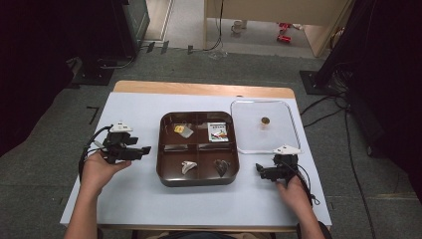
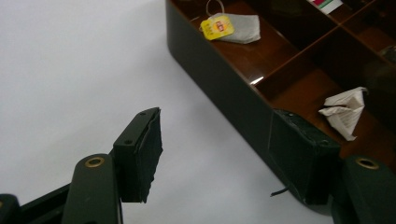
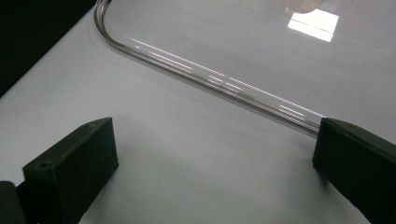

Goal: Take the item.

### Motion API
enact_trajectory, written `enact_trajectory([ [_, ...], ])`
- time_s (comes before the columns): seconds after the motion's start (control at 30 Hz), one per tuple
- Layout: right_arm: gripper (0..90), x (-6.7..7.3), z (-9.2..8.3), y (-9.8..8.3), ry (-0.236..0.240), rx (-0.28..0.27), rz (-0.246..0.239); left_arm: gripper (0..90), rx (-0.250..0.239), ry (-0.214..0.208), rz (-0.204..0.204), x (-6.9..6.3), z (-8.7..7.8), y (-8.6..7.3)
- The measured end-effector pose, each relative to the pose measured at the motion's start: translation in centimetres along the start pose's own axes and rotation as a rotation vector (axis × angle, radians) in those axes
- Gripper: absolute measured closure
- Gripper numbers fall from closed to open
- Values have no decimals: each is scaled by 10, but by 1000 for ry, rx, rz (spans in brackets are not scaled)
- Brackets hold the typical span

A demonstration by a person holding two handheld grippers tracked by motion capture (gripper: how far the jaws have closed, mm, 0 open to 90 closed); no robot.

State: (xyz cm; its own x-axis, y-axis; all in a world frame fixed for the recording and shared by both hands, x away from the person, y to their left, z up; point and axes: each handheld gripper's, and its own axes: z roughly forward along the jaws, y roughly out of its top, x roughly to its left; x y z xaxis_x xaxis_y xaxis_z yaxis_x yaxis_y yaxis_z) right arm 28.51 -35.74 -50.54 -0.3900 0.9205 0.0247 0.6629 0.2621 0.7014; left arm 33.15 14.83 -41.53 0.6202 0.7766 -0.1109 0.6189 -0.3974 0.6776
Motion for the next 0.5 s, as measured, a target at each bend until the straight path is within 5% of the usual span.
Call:
enact_trajectory([
  [0.5,0,0,0,0,-2,-1,-2,406,-50,-23,87,-22,-4,21],
])
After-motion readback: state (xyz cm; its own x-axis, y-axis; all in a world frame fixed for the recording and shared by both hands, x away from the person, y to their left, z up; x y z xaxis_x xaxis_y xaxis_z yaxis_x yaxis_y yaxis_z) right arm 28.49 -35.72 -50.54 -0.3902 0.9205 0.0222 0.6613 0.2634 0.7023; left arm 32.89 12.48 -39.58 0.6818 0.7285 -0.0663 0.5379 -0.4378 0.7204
